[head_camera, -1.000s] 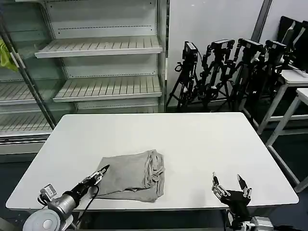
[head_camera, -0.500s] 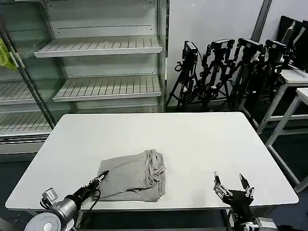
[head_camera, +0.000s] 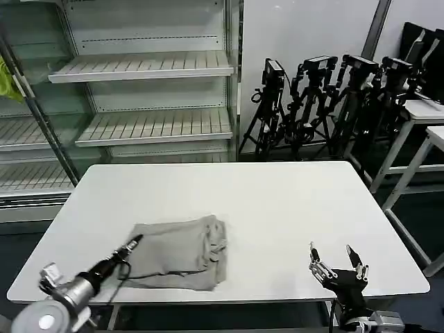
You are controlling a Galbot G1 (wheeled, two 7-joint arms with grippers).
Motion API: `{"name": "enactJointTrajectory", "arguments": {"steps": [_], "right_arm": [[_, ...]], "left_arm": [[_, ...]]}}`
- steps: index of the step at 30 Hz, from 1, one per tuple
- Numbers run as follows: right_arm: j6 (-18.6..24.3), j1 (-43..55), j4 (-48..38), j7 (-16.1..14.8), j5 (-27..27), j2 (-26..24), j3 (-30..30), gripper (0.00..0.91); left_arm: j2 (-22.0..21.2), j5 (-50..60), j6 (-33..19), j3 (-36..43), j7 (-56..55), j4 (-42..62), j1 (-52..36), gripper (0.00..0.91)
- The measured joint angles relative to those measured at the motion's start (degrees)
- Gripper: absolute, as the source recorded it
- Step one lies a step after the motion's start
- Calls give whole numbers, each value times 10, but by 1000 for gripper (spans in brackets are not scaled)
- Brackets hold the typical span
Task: Fold and organize the clothes.
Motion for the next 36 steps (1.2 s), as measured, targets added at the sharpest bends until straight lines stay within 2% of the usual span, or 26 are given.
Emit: {"name": "enactJointTrajectory", "arguments": {"steps": [14,20,26,30,36], "right_arm": [[0,58,-27,-3,9,-24,-53,907],[8,76,-41,-7,4,-27,-74,907],[11,78,-49,-8,-8,-20,-81,907],[12,74,-53,-8,-16,-19,-81,907],[13,71,-60,-8,-22,-21,-75,907]], "left_arm": [[158,35,-2,-232,27,-14,41,50],[191,86,-7,-272,32,-70,83,50],[184,226,-29,-198,32,-103,103,50],[164,333,-46,-87,27,-93,83,50],[132,424,-53,71,16,-90,27,50]]}}
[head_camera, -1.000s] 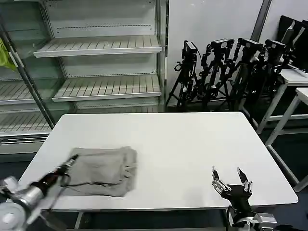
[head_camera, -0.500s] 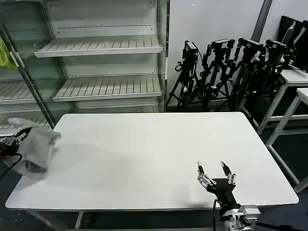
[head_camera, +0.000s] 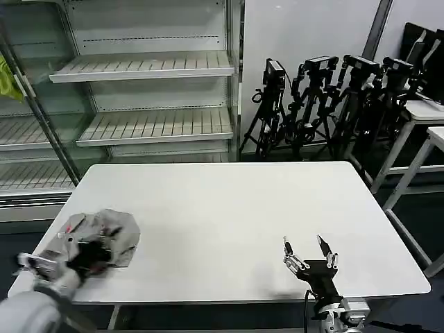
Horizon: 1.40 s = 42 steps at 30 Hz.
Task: Fold and organize the clothes.
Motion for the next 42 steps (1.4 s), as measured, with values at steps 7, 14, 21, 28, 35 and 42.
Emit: {"name": "enactJointTrajectory", "arguments": {"steps": [7,14,21,28,35,42], "right_arm": [[0,3,-13,0,-4,1,0,907],[1,6,-24,0,-5,2,-1,907],[-2,14,-26,0,0,-2,2,907],[-4,19,-29,1,5,-4,3,907],[-6,26,-29,3,8,-7,3,907],[-10,34,-29,7,5,-10,6,907]], "left_arm": [[-38,-1,16,140,-21,10,-81,50],[-89,-52,31,230,-57,50,-164,50],[-159,-85,35,293,-111,122,-242,60],[-226,-95,30,337,-149,195,-302,907],[-271,-102,20,362,-148,233,-331,907],[-303,-136,-24,364,-116,237,-340,907]]}}
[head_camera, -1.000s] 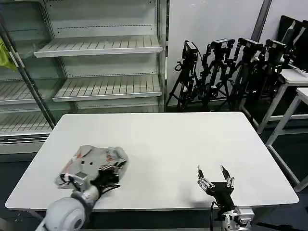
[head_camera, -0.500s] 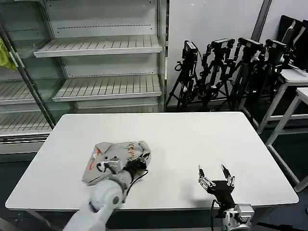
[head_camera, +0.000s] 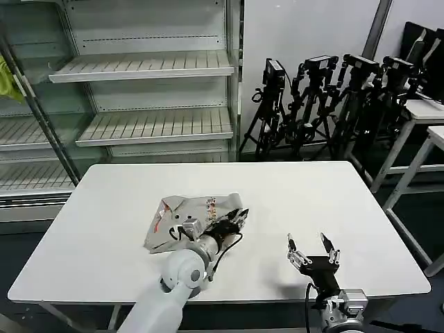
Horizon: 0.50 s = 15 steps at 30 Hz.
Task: Fold and organize the clothes.
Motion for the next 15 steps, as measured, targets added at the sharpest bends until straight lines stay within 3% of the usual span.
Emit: {"name": "enactJointTrajectory", "arguments": {"steps": [7,15], "right_arm": [[4,9,-3,4,-10,-4,1,907],[20,26,-17,11,-41,2,-10,907]], "left_arm": [[-4,-5,-45,-18,18,-35,10,907],[33,107,-90,-98,47,-116,93,907]]}}
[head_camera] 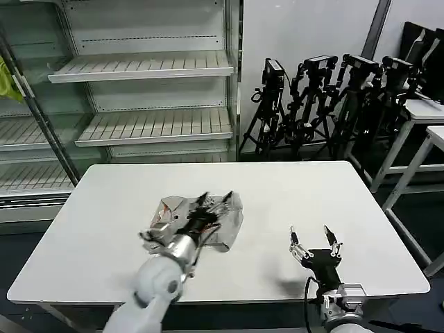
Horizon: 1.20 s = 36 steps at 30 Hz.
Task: Fold and organize the clothes.
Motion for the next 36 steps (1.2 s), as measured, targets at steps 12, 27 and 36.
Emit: {"name": "enactJointTrajectory", "arguments": {"steps": [12,27,36], "right_arm": [[-45,73,-35,3,48,20,-44,907],[-153,262,-180,21,313,26,-123,907],[-174,332,-240,35,427,20,-172,756]], "left_arm": [[19,173,-40,-160,16,-106,178,907],[26,228,-46,-235,24,-164,272,907],[26,237,-45,-245,26,-170,285,907]]}}
